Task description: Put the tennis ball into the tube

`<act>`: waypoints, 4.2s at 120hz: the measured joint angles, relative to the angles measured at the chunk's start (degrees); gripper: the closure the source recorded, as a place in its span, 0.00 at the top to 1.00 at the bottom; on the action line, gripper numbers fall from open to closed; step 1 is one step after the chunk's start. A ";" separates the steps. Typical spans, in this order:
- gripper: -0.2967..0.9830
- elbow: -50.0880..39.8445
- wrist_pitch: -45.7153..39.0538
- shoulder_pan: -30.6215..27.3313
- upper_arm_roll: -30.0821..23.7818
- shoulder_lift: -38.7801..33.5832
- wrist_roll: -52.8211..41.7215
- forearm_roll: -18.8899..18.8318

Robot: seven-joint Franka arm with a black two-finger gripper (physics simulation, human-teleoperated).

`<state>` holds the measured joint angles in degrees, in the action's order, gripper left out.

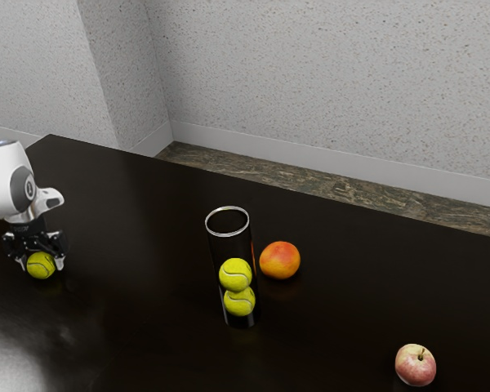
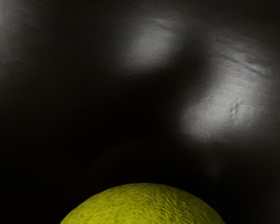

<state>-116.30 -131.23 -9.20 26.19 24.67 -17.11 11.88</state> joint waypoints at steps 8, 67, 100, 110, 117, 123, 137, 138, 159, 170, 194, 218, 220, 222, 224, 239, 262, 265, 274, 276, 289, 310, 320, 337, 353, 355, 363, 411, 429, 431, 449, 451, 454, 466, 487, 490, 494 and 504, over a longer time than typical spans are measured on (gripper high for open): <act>0.75 0.00 -0.02 -0.01 -0.01 0.25 -0.28 0.18; 0.55 -0.08 0.03 0.03 0.04 -0.14 -1.51 0.34; 0.53 -0.16 4.77 7.40 0.54 -13.37 -1.60 -1.14; 0.53 0.17 6.62 10.40 -0.22 -16.34 -1.54 -1.48; 0.53 2.59 8.32 12.33 -1.48 -17.26 -1.33 -1.60; 0.54 5.23 9.90 13.49 -3.49 -17.73 -1.13 -1.57; 0.54 11.19 13.62 15.95 -8.21 -18.34 -0.42 -1.27; 0.54 11.51 13.85 16.14 -8.52 -18.35 -0.35 -1.25; 0.54 16.42 17.00 18.94 -15.86 -18.29 1.85 -1.01; 0.54 17.21 17.74 20.55 -17.82 -18.37 3.19 -0.32; 0.54 17.63 18.30 23.22 -18.76 -16.88 6.20 0.10; 0.54 18.46 18.48 25.54 -19.09 -15.67 8.89 -0.20; 0.54 18.48 18.49 25.57 -19.09 -15.60 9.09 -0.21; 0.54 18.50 18.49 25.58 -19.09 -15.53 9.28 -0.22; 0.54 18.57 18.50 25.58 -19.09 -15.48 9.47 -0.22; 0.54 18.54 18.80 26.53 -19.09 -16.19 10.73 -0.36; 0.54 15.32 19.23 28.78 -19.10 -18.91 12.44 -0.42; 0.54 14.77 19.27 28.85 -19.10 -19.43 12.68 -0.43; 0.54 13.35 19.34 28.86 -19.10 -20.76 13.33 -0.43; 0.54 12.84 19.36 28.85 -19.11 -21.21 13.47 -0.43; 0.54 9.66 19.42 28.81 -19.17 -23.87 14.37 -0.44; 0.54 9.06 19.45 28.28 -19.72 -24.40 15.71 -0.46; 0.54 8.97 19.48 28.04 -20.00 -24.51 16.32 -0.48; 0.54 8.73 19.53 28.24 -19.90 -24.89 17.42 -0.51; 0.54 8.99 19.84 27.92 -20.58 -26.41 18.44 -1.78; 0.54 9.02 19.93 27.97 -20.67 -26.63 18.57 -2.00; 0.55 8.99 20.23 28.36 -21.32 -27.01 19.14 -2.62; 0.54 8.79 20.96 32.93 -22.00 -26.52 21.59 -3.45; 0.54 8.79 21.01 29.90 -22.01 -26.47 22.18 -3.49; 0.54 8.79 21.01 29.56 -22.01 -26.46 22.23 -3.49; 0.54 8.79 21.03 27.30 -22.00 -26.15 22.69 -3.47; 0.54 8.79 21.03 27.16 -22.00 -26.13 22.73 -3.47; 0.54 8.81 21.03 26.99 -22.00 -26.08 22.80 -3.47; 0.54 8.98 21.03 26.74 -21.99 -25.74 23.03 -3.44; 0.54 9.17 20.99 27.05 -22.20 -25.25 23.38 -3.42; 0.54 9.19 20.98 27.03 -22.34 -25.19 23.42 -3.42; 0.54 9.21 20.98 27.09 -22.46 -25.15 23.48 -3.42; 0.54 9.26 20.97 27.31 -22.70 -25.07 23.62 -3.41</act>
<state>-107.04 -110.26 18.11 3.49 -0.40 6.51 8.47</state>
